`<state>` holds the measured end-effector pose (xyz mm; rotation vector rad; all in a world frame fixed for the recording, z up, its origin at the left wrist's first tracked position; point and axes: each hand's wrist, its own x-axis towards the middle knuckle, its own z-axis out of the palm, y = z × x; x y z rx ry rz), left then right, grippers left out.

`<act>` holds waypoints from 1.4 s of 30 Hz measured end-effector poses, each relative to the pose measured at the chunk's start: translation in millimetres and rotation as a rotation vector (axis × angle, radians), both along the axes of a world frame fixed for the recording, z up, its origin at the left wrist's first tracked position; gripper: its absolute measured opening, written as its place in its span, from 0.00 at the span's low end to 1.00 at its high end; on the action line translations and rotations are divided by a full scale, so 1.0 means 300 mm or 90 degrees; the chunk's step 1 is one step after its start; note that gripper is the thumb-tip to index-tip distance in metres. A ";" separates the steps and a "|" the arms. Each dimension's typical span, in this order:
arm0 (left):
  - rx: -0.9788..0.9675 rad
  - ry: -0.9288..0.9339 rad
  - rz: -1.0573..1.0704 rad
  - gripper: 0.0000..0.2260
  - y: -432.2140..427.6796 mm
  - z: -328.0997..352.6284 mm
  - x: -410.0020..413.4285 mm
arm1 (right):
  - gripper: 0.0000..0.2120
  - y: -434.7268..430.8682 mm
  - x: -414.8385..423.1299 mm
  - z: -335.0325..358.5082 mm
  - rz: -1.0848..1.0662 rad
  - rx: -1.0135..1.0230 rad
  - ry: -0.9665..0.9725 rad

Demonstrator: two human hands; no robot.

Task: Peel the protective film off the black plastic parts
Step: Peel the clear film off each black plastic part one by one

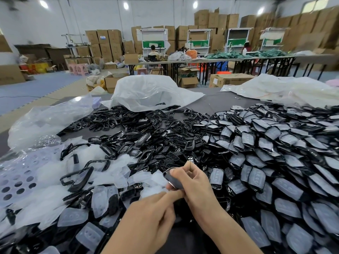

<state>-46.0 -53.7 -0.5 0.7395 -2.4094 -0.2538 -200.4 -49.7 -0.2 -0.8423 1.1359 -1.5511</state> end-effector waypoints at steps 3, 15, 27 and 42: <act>-0.007 0.017 -0.019 0.18 0.003 -0.011 0.001 | 0.14 0.001 -0.005 0.008 -0.005 0.001 -0.033; 0.347 0.349 0.103 0.05 -0.051 0.003 0.015 | 0.08 0.021 0.044 -0.001 0.107 -0.073 0.029; 0.357 0.454 0.175 0.08 -0.073 -0.003 0.034 | 0.06 0.018 0.053 -0.011 0.118 -0.087 0.071; 0.339 0.420 0.140 0.09 -0.047 0.005 0.018 | 0.32 -0.011 -0.361 0.156 -0.459 -0.024 0.100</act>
